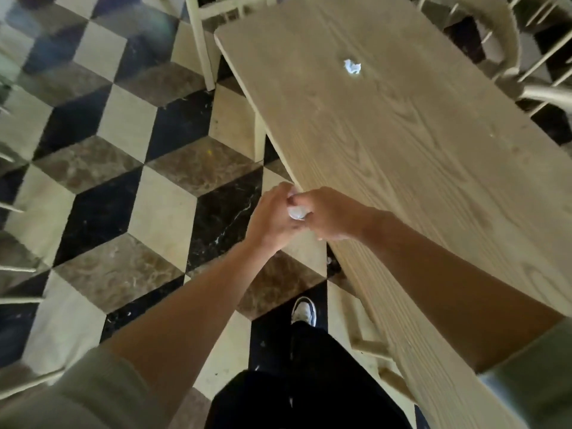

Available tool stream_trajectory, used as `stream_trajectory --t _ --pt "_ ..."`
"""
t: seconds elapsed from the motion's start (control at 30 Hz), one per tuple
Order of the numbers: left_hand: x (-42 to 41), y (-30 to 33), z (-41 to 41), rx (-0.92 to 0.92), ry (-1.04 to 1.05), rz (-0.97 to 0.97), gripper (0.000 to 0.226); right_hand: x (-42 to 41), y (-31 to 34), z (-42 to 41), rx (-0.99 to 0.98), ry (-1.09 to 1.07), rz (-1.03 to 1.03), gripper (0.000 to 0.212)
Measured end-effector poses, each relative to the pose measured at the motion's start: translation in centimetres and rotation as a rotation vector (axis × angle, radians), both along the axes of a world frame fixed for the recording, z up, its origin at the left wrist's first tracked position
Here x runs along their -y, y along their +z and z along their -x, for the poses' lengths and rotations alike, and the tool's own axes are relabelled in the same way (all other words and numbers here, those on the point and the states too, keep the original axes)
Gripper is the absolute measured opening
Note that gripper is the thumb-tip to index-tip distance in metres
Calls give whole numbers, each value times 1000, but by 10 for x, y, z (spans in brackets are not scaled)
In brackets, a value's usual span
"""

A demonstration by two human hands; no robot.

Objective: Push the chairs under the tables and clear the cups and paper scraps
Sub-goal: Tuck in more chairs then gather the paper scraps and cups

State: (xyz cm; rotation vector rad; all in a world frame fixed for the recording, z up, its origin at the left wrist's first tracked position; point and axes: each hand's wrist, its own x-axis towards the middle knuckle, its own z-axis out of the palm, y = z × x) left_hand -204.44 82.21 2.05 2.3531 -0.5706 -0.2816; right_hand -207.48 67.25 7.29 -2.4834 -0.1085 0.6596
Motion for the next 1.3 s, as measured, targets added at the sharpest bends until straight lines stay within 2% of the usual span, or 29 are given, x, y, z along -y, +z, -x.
stream_trajectory --t 0.1,0.13,0.2,0.33,0.43,0.53,0.67,0.77,0.87,1.0,1.07,1.13,1.23,1.3 --pt "3 9 -49 -2 -62 -15 46 -4 2 -49 -175 128 93 58" --pt "4 8 -65 -12 -71 -21 48 -2 3 -64 -217 131 89 63" --pt "5 7 -105 -32 -72 -22 50 7 7 -95 -199 63 12 60" --pt "15 5 -193 -87 5 49 48 31 7 -164 72 -286 -222 44" --pt "23 1 -256 -92 -46 114 49 51 -4 -220 213 -761 -332 23" --pt "35 -1 -316 -87 -149 87 56 85 -31 -267 189 -1123 -221 21" --pt "45 -7 -383 -96 -249 35 59 137 -59 -300 37 -1239 2 20" --pt "54 -15 -436 -93 -286 -15 60 172 -65 -324 87 -1305 144 17" --pt "75 -21 -485 -109 -321 -43 60 189 -76 -355 122 -1289 136 29" --pt "97 -18 -546 -118 -327 -72 63 177 -89 -412 105 -1156 91 13" --pt "99 -14 -566 -101 -311 -79 63 158 -78 -442 174 -1113 -22 3" --pt "97 -6 -600 -75 -281 -90 62 134 -56 -499 299 -1052 -194 8" --pt "78 7 -653 -97 -218 -113 57 88 -23 -595 382 -805 -344 12" --pt "61 15 -690 -95 -203 -112 50 55 -17 -648 360 -567 -225 12"
